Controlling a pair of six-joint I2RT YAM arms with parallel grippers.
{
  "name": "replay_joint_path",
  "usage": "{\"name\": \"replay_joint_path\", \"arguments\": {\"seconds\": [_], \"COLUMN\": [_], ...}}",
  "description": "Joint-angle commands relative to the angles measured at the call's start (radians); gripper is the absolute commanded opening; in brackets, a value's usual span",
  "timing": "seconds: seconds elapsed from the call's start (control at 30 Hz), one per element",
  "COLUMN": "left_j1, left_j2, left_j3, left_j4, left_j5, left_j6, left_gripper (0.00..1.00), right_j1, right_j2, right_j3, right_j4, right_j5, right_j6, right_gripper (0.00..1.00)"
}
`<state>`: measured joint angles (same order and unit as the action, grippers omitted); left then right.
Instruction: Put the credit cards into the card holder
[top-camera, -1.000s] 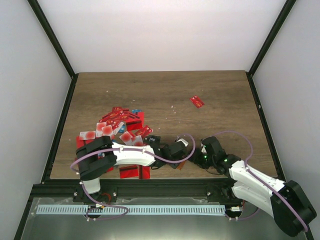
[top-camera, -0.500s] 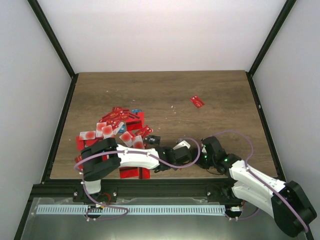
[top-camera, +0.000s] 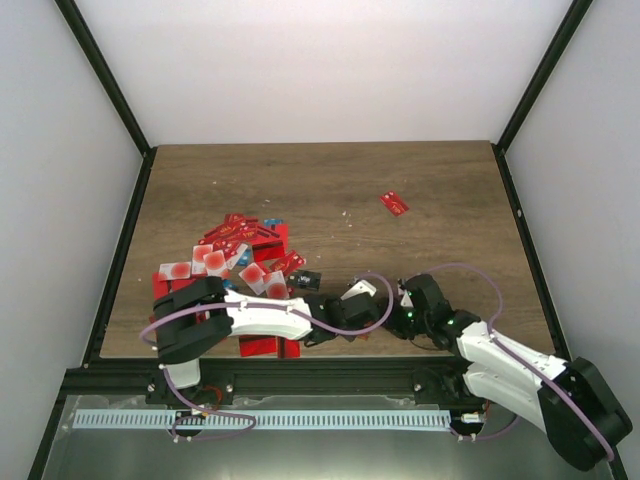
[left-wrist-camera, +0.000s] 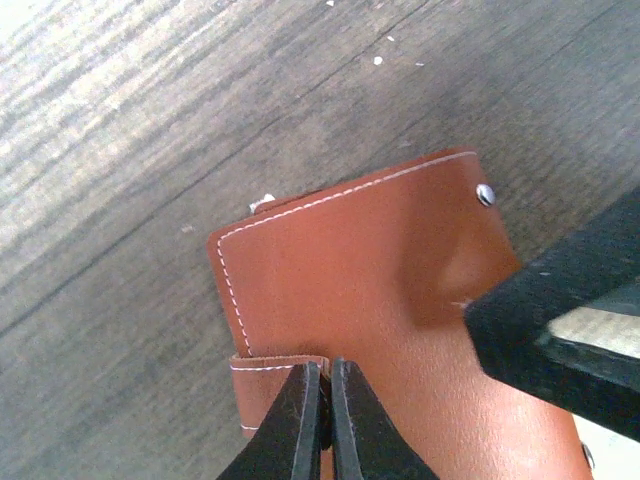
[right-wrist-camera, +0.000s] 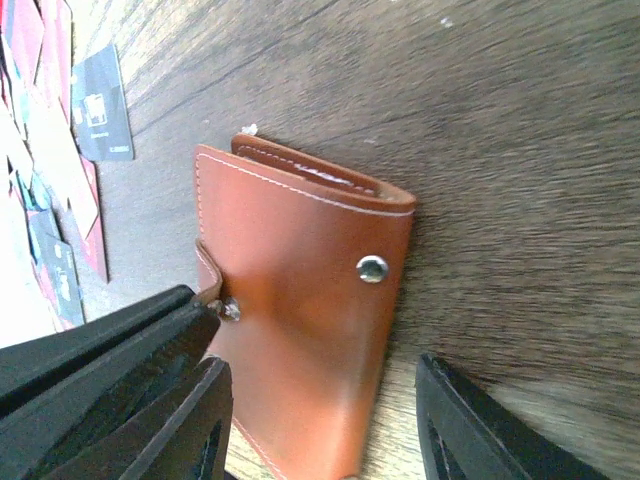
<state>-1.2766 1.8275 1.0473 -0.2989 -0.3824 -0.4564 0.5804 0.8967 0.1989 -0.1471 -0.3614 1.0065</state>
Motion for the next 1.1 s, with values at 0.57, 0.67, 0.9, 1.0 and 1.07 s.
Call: {"name": "replay_joint_path", "arguments": {"seconds": [0.57,0.67,0.9,1.0,1.07], "left_j1": [0.104,0.114,0.143,0.161,0.171], "left_j2": [-0.290,-0.344,-0.481,-0.511,-0.523], "left_j3": [-0.334,-0.386,-0.559,-0.625,-0.660], "left_j4": [0.354,0.357,0.410,0.449,0.460], "left_j5": [0.259,0.229,0.182,0.190,0.190], "left_j6": [-0.232,-0.272,-0.360,-0.396,-0.418], "left_gripper": [0.04,0.04,0.04,0.04,0.04], "right_j1": [0.009,0.010,0.009,0.009,0.013], "right_j2": [0.088,0.088,0.096,0.094,0.091], "right_j3": [-0.021,0.007,0.110,0.160,0.196], "right_j4": [0.033,-0.007,-0.140,-0.200,-0.232], "right_j5": [-0.009,0.018,0.076,0.110,0.118], "right_j6": [-0.038,-0.065,-0.146,-0.168,-0.181], "right_gripper": [0.52,0.52,0.52,0.52,0.52]}}
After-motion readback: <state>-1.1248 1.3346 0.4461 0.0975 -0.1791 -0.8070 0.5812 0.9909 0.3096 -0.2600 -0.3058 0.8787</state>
